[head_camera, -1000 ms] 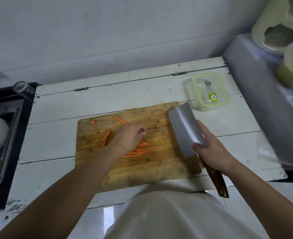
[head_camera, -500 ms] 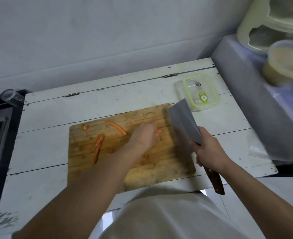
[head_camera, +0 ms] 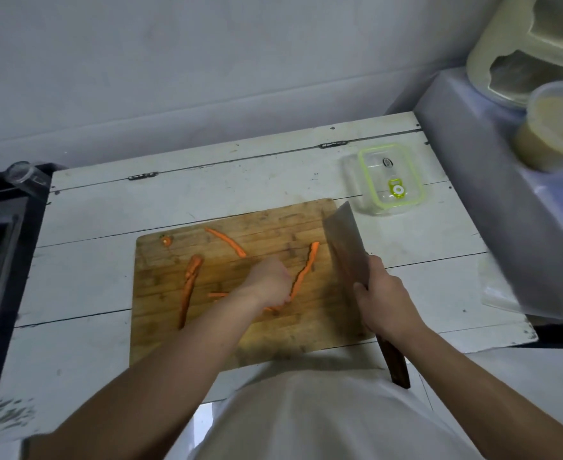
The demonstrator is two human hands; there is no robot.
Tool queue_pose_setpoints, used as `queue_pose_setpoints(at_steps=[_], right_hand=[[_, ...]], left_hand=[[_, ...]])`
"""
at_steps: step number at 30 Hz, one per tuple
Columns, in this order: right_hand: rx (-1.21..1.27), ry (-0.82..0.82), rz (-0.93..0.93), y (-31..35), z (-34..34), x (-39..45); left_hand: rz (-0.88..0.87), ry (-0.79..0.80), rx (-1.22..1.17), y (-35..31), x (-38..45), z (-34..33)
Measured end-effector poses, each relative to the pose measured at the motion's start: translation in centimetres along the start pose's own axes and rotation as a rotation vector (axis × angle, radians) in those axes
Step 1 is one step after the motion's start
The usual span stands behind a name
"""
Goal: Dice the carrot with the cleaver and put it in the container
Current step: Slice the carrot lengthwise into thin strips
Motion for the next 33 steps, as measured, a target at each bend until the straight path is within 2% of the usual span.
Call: queue_pose_setpoints(at_steps=[3, 7, 9, 11, 13, 15, 17, 19, 20, 24, 27, 30, 33], right_hand=[[-0.032, -0.008, 0.037, 1.2, -0.5, 0.6], [-0.009, 0.03, 0.107, 3.2, -1.2, 1.5], [-0.003, 0.04, 0.147, 3.9, -1.5, 1.6], [-0.01, 0.024, 0.148, 3.6, -1.3, 1.6], [-0.008, 0.01, 0.119, 2.8, -1.1, 1.5], [-0.003, 0.022, 0.117, 2.9, -1.4, 1.3], [0.058, 0.06, 0.133, 4.0, -2.1, 1.3], [0.123, 0.065, 0.116, 4.5, -2.5, 1.6], [0.135, 0.045, 0.097, 4.2, -2.3, 1.9], [0.144, -0.04, -0.008, 1.1, -0.1, 2.9], [0.158, -0.031, -0.073, -1.2, 1.2, 3.0], [0.153, -0.037, -0.08, -1.9, 1.7, 2.9], [0.167, -0.026, -0.06, -1.7, 1.5, 2.3]], left_hand=[[0.201, 0.116, -0.24, 0.7, -1.3, -1.8], [0.232, 0.194, -0.349, 0.9, -2.8, -3.5], [0.232, 0.149, -0.379, 1.3, -2.7, -3.7], [0.123, -0.009, -0.308, 1.3, -1.8, -2.7], [-0.067, -0.227, -0.153, 0.3, -1.3, -0.8], [-0.307, -0.386, -0.05, -1.4, -1.7, 0.5], [-0.595, -0.459, 0.101, -3.4, -2.6, 0.9], [-0.787, -0.447, 0.258, -3.9, -3.1, 0.4], [-0.818, -0.431, 0.315, -3.5, -2.9, 0.2], [-0.871, -0.391, 0.424, -2.7, -2.7, -0.6], [-0.909, -0.422, 0.431, -2.8, -2.2, -0.3], [-1.008, -0.44, 0.479, -3.4, -1.2, 0.3], [-1.075, -0.375, 0.518, -4.5, 0.1, 0.8]])
Point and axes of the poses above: each hand's wrist, its own x-axis towards the middle knuckle, its own z-axis out of the back of the hand, y = z × x, the point moved 10 cm from there along x, towards the middle knuckle, and after that the axes turned 15 degrees about -y, right-handed, at the moved point
